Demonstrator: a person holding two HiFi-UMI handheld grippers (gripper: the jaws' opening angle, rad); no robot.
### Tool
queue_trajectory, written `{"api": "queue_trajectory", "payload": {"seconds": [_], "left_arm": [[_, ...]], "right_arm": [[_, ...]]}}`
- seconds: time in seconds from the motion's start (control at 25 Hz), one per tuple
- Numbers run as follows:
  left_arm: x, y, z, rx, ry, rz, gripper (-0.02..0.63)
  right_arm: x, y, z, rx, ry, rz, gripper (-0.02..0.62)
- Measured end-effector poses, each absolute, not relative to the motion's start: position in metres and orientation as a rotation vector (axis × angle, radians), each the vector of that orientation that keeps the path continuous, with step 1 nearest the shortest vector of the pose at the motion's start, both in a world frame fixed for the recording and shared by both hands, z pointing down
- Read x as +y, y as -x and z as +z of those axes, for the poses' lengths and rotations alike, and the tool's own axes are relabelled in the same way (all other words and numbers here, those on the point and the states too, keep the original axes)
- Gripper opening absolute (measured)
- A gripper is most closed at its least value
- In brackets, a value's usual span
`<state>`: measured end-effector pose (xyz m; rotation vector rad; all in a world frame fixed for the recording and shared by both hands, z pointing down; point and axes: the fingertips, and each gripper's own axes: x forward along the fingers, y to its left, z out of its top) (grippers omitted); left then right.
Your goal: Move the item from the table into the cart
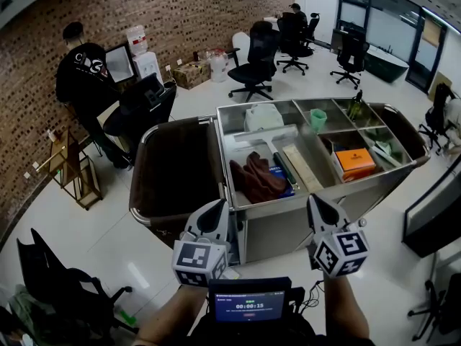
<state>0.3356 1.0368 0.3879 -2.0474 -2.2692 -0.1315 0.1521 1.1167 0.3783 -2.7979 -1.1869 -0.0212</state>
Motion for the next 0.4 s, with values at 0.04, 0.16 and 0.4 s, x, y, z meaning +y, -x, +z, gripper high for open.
{"api": "queue_trajectory", "payload": {"seconds": [0.04,0.16,0.4], "left_arm": [[1.0374,-0.3356,0.3855,-2.274,2.048,-0.119,0.0],[1.038,-0.3357,0.3821,-2.28,2.048,-0.105,0.0],[1.0398,-0.3334,0.3828,-2.285,2.046,-0.104,0.0]], "right_arm": [[1.117,-0.1526,0.3786,-1.187,2.798,-0.021,0.0],[1.117,-0.1534,0.3787,-1.192,2.803,-0.02,0.0],[1.1148,-0.154,0.3798,-1.189,2.802,-0.012,0.0]]}}
